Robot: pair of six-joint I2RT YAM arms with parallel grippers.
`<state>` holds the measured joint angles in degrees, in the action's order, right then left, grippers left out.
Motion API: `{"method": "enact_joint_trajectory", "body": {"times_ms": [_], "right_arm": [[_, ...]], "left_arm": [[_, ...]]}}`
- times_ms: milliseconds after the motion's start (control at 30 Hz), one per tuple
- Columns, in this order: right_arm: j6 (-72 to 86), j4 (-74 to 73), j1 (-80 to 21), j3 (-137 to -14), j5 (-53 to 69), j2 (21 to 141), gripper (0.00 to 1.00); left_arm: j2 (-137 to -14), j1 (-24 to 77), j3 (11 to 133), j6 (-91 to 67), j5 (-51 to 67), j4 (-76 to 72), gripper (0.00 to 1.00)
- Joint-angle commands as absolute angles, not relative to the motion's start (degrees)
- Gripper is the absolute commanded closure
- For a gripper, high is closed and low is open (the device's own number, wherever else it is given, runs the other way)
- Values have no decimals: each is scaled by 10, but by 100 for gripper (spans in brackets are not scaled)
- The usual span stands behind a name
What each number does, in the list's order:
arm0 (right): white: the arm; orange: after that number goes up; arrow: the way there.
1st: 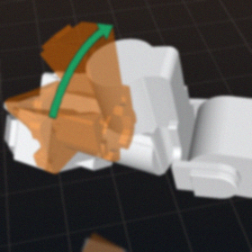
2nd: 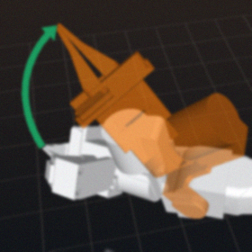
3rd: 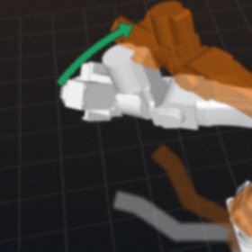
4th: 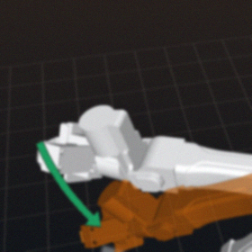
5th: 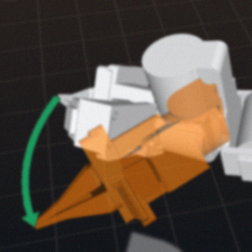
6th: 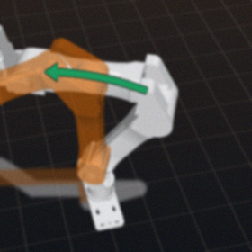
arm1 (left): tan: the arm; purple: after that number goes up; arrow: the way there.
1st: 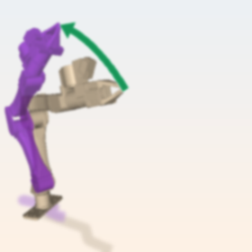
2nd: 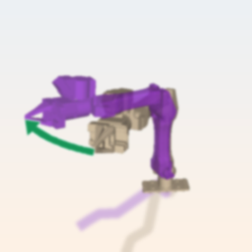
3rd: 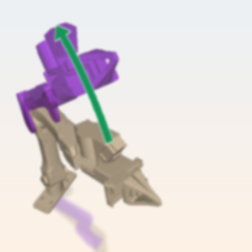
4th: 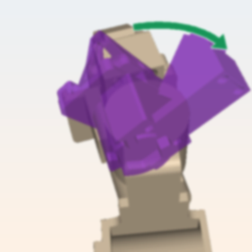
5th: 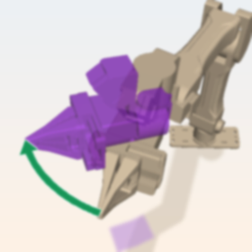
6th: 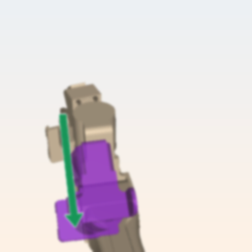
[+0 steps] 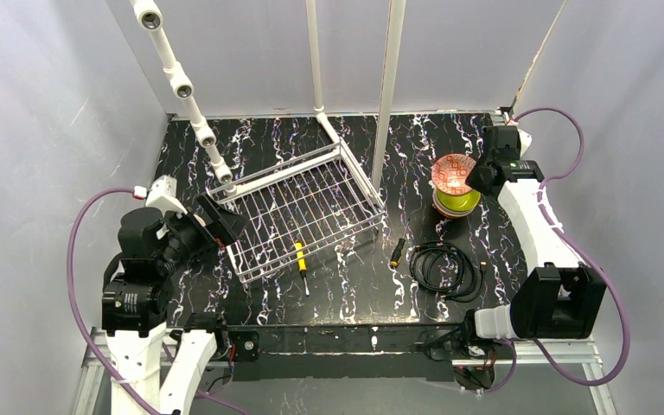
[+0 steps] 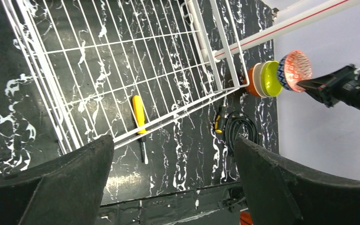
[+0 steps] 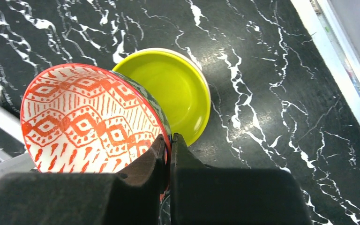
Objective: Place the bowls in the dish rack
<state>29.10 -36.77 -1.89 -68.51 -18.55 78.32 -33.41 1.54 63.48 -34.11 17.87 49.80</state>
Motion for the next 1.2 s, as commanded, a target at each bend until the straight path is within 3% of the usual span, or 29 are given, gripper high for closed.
{"method": "enact_joint_trajectory", "body": {"times_ms": [0,367,800,900,1067,1167], "right_arm": [[311,-348,-16,-715,-150,749,99],[334,-378,-17,-736,-66,718,99],[325,-418,-17,-707,47,599,99],[320,-403,-16,-686,102,580,99],[336,-328,-19,-627,248,573,99],[364,-267,-46,-583,292,569,99]], "left_arm": [[-340,18,651,-318,144,507,2],[-312,18,635,-319,138,524,2],[-297,18,639,-316,153,542,2],[-312,17,640,-304,205,527,2],[-351,17,601,-313,395,431,2],[-370,18,578,-338,432,385,2]]}}
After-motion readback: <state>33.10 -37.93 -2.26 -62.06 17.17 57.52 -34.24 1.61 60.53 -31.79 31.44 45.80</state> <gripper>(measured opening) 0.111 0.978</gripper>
